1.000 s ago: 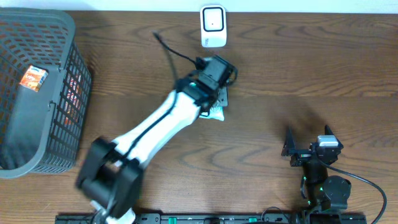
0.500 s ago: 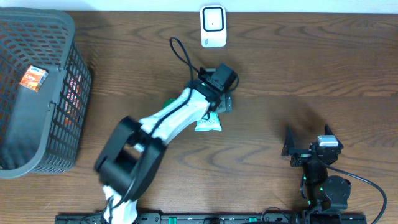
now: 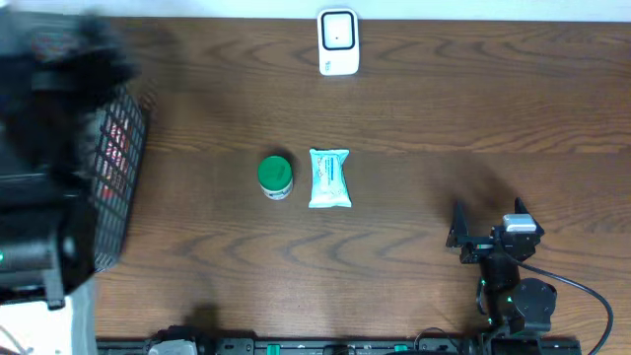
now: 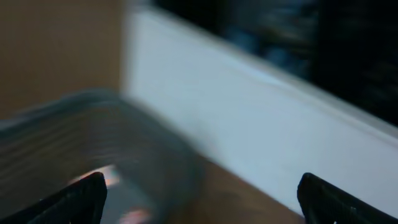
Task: Scan the item barcode
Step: 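Reach the left gripper into the basket and grasp the orange Enjoy packet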
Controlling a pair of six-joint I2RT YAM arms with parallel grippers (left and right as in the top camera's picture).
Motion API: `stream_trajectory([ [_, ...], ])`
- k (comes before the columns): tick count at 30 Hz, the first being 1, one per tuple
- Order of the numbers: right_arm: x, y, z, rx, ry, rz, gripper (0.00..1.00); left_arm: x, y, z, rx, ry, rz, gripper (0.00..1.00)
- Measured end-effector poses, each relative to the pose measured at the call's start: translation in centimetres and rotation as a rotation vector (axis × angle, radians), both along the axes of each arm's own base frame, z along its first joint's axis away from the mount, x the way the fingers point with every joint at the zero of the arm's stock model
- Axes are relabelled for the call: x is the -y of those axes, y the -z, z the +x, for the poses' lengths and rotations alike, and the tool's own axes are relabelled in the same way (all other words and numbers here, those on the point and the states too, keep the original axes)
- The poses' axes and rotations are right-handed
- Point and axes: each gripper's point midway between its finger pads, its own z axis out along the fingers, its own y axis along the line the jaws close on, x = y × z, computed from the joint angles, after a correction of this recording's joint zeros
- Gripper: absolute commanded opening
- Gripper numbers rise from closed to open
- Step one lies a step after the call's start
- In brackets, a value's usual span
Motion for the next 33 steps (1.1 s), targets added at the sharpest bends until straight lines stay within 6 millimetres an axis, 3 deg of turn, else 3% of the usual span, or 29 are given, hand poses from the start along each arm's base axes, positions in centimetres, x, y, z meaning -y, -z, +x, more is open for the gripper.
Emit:
stream_trajectory([
  [2, 0.0, 0.0, 0.0, 0.000, 0.000, 0.000, 0.99, -4.4, 2.1, -0.2, -0.054, -0.120, -0.038, 0.98],
  [5, 0.0, 0.0, 0.0, 0.000, 0.000, 0.000, 0.99, -10.2, 7.3, 1.0, -0.174, -0.237, -0.112, 0.98],
  [8, 0.0, 0.0, 0.0, 0.000, 0.000, 0.000, 0.99, -14.3, 13.6, 3.0, -0.302, -0.295, -0.183, 0.98],
  [10, 0.0, 0.0, 0.0, 0.001, 0.000, 0.000, 0.99, -15.8, 17.1, 4.3, -0.370, -0.314, -0.208, 0.98],
  [16, 0.0, 0.0, 0.0, 0.000, 0.000, 0.000, 0.99, -18.9, 25.3, 8.6, -0.468, -0.345, -0.226, 0.98],
  [20, 0.0, 0.0, 0.0, 0.000, 0.000, 0.000, 0.99, -20.4, 29.2, 10.9, -0.479, -0.350, -0.222, 0.98],
  [28, 0.0, 0.0, 0.0, 0.000, 0.000, 0.000, 0.99, -21.6, 36.7, 12.7, -0.549, -0.358, -0.243, 0.98],
  [33, 0.0, 0.0, 0.0, 0.000, 0.000, 0.000, 0.99, -21.9, 39.4, 13.1, -0.567, -0.365, -0.260, 0.98],
])
